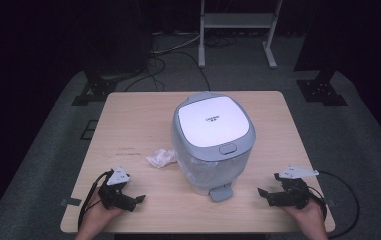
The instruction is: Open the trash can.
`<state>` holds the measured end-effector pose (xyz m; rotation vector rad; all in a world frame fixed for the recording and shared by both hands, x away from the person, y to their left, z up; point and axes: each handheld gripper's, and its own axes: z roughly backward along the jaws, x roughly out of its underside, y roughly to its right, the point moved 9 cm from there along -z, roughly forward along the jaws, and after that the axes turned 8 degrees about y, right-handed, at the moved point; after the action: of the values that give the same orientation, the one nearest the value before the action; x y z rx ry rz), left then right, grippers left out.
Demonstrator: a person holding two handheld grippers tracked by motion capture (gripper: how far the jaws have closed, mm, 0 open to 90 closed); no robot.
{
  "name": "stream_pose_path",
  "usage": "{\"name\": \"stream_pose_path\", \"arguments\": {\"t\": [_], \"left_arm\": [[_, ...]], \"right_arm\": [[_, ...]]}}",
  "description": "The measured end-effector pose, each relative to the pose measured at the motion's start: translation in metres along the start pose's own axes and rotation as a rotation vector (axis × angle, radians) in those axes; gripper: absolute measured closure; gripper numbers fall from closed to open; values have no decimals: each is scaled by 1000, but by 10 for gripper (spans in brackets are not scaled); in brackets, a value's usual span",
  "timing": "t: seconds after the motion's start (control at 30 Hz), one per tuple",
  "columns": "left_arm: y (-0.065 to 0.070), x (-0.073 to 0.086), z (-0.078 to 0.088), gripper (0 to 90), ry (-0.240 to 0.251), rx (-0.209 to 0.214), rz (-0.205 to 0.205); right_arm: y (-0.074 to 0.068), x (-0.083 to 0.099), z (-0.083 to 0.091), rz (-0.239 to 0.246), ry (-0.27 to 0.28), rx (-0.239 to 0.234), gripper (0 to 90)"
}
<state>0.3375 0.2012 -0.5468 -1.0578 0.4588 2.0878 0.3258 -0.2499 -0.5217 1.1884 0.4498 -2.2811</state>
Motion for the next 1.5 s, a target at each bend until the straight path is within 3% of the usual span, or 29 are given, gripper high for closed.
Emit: {"name": "stream_pose_path", "arguments": {"t": [0.3,0.57,0.9,1.03,1.07,1.17,1.5], "left_arm": [[0,0,0,0,0,0,0],[0,0,0,0,0,0,0],[0,0,0,0,-1,0,-1],[0,0,0,0,1,0,0],[0,0,0,0,0,0,2],[0,0,0,0,-2,1,-1],[0,0,0,0,-2,1,-1]], "right_arm": [[-2,-16,9,20,48,-13,243],[-5,-26,15,17,82,-54,362],[-7,-43,29,10,129,-115,607],[-8,-51,36,-2,137,-131,748],[-9,-56,40,-3,148,-152,828],[-11,-61,43,1,156,-169,898],[-20,-86,57,-4,214,-264,900]]}}
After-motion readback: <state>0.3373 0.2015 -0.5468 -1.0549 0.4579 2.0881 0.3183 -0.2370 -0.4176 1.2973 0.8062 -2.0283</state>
